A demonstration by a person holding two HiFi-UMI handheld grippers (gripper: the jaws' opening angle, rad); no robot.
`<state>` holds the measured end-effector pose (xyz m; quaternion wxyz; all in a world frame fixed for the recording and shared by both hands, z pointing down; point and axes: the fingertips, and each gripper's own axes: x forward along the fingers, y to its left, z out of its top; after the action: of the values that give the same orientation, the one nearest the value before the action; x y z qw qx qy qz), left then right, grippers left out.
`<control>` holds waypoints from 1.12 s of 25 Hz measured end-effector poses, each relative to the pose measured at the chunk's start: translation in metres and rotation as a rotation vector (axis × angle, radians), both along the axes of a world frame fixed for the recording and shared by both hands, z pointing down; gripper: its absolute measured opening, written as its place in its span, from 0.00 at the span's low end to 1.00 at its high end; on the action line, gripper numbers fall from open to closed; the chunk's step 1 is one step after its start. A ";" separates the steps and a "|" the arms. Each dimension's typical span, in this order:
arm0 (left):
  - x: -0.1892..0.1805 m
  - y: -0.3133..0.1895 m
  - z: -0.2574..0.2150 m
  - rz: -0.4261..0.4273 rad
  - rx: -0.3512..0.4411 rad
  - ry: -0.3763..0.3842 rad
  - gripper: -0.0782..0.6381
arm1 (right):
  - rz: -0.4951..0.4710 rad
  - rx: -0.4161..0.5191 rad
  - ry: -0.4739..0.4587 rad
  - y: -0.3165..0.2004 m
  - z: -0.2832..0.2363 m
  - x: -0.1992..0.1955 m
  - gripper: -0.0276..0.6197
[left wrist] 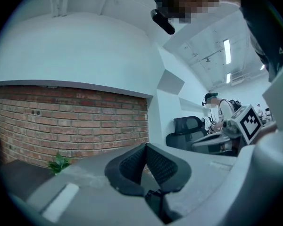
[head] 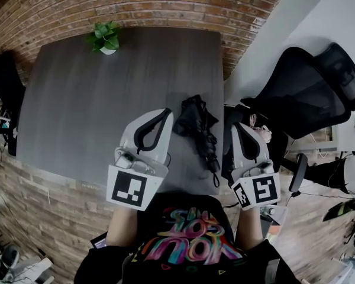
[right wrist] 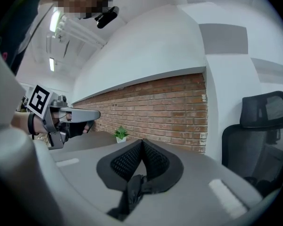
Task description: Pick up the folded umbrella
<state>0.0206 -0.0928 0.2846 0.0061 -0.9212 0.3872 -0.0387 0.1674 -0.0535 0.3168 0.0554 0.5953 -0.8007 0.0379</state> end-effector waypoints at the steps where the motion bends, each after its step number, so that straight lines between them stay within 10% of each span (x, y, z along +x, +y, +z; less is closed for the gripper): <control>1: -0.001 0.000 0.000 0.001 -0.005 0.004 0.11 | 0.001 -0.003 0.004 -0.001 0.000 0.000 0.04; 17: -0.020 -0.001 0.003 -0.018 -0.011 -0.005 0.11 | -0.052 -0.001 0.131 -0.006 0.017 -0.014 0.04; 28: -0.032 0.001 0.010 -0.044 -0.021 -0.025 0.11 | -0.134 -0.161 0.166 -0.015 0.078 -0.031 0.26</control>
<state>-0.0114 -0.0919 0.2950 0.0002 -0.9118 0.4070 -0.0544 0.1363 -0.0682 0.3951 0.1713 0.5351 -0.8258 0.0488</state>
